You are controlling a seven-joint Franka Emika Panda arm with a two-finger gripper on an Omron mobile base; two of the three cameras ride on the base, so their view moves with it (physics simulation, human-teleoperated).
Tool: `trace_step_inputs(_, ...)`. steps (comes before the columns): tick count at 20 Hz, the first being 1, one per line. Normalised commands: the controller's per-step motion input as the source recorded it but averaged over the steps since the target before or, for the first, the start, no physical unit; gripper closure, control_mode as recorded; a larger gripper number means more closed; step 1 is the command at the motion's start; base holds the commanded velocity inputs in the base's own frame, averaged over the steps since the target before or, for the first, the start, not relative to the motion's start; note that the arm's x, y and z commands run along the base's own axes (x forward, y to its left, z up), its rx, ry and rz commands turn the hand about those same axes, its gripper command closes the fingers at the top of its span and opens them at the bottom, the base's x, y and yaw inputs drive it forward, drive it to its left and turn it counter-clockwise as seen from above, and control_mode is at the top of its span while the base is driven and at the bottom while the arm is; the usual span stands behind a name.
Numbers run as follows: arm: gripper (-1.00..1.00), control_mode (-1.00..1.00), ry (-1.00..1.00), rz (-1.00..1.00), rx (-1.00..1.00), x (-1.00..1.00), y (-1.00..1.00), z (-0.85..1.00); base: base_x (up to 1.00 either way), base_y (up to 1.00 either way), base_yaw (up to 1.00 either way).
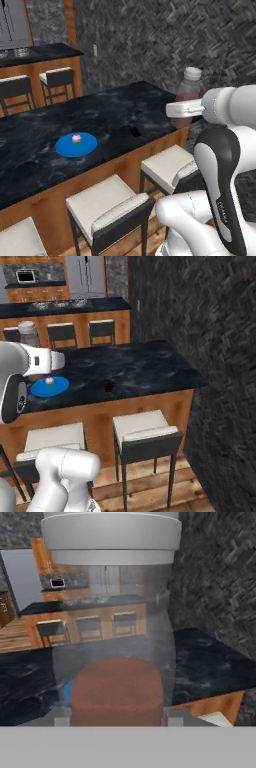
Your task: Take the cinnamon bottle from the cabinet and place it on the dining table, next to the plate with the cupcake. Then take the chocolate from the dining counter and place it on the cupcake plate.
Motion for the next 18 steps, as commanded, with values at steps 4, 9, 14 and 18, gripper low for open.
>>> trace_step_inputs(4,1.00,1.00,0.00,0.00,0.00,0.00,0.00,0.00,0.23,-0.35,0.41)
trace_step_inputs(9,1.00,1.00,0.00,0.00,0.00,0.00,0.00,0.00,0.25,-0.33,0.41)
trace_step_inputs(14,1.00,1.00,0.00,0.00,0.00,0.00,0.00,0.00,0.28,-0.38,0.33)
trace_step_inputs(18,1.00,1.00,0.00,0.00,0.00,0.00,0.00,0.00,0.32,-0.40,0.29)
